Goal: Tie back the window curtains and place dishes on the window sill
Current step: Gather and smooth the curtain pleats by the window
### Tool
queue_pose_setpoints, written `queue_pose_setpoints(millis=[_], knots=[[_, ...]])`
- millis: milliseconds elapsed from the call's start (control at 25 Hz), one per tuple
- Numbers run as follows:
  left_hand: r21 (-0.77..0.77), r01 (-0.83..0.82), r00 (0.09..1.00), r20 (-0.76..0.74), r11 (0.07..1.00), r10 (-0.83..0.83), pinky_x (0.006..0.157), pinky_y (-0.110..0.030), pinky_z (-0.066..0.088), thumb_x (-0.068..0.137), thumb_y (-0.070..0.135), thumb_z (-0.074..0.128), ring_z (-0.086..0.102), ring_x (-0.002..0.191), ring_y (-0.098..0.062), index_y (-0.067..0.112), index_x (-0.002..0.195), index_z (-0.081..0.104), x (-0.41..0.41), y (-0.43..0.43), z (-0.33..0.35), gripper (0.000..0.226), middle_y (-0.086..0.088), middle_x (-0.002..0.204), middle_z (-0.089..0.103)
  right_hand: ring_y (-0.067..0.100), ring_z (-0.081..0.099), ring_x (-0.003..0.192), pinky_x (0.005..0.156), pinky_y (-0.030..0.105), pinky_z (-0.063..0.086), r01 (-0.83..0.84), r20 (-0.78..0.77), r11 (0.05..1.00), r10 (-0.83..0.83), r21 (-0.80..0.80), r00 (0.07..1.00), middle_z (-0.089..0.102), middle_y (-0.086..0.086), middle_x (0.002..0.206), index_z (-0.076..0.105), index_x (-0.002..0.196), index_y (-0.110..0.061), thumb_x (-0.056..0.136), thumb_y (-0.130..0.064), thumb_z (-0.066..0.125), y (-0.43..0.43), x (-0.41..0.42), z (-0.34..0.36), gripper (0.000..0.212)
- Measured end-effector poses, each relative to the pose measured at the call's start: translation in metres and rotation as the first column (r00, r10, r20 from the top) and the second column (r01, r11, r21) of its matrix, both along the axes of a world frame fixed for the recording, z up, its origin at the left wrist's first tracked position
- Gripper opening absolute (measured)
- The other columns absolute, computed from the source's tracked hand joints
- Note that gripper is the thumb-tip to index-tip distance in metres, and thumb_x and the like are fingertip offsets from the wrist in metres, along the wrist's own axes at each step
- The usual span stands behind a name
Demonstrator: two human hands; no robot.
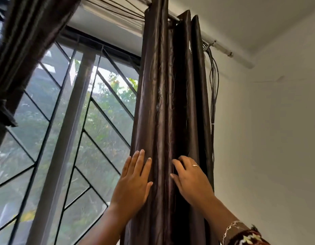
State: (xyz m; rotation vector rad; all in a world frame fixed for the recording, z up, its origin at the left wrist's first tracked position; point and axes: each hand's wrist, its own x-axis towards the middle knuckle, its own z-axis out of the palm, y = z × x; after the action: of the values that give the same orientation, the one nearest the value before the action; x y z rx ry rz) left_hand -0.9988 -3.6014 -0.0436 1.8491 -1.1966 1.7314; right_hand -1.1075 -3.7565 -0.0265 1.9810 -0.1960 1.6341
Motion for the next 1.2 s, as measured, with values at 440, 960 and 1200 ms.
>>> queue_pose_setpoints(millis=[440,960,1200], knots=[[-0.117,0.152,0.975,0.182,0.981,-0.130,0.115,-0.034,-0.007,0.089,0.043,0.043,-0.003,0.144,-0.024,0.016,0.147,0.010,0.043,-0.058,0.150,0.072,-0.011,0.156,0.000,0.035,0.043,0.114,0.091,0.038,0.040,-0.153,0.373,0.951,0.043,0.270,0.927,0.045,0.020,0.126,0.041,0.129,-0.005,0.090,-0.020,0.051,-0.072,0.032,0.173,0.043],[-0.302,0.565,0.807,0.009,0.768,-0.590,0.092,-0.027,0.032,0.082,0.051,0.052,0.042,0.122,-0.022,0.024,0.136,0.035,0.023,-0.124,0.213,0.063,-0.010,0.132,0.043,0.028,0.056,0.110,0.092,0.040,0.047,-0.720,0.224,0.507,0.721,0.473,0.655,0.059,0.013,0.119,0.047,0.121,-0.010,0.083,-0.018,0.060,-0.076,0.081,0.198,0.041],[-0.443,0.377,0.907,-0.003,0.814,-0.422,0.092,-0.038,0.037,0.081,0.016,0.059,0.048,0.112,-0.036,0.017,0.131,0.038,0.017,-0.155,0.240,0.054,-0.020,0.124,0.048,0.014,0.058,0.089,0.082,0.022,0.048,-0.854,-0.046,0.210,0.976,0.476,0.214,0.065,0.023,0.106,0.060,0.112,0.005,0.088,0.003,0.050,-0.109,0.070,0.208,0.026]])
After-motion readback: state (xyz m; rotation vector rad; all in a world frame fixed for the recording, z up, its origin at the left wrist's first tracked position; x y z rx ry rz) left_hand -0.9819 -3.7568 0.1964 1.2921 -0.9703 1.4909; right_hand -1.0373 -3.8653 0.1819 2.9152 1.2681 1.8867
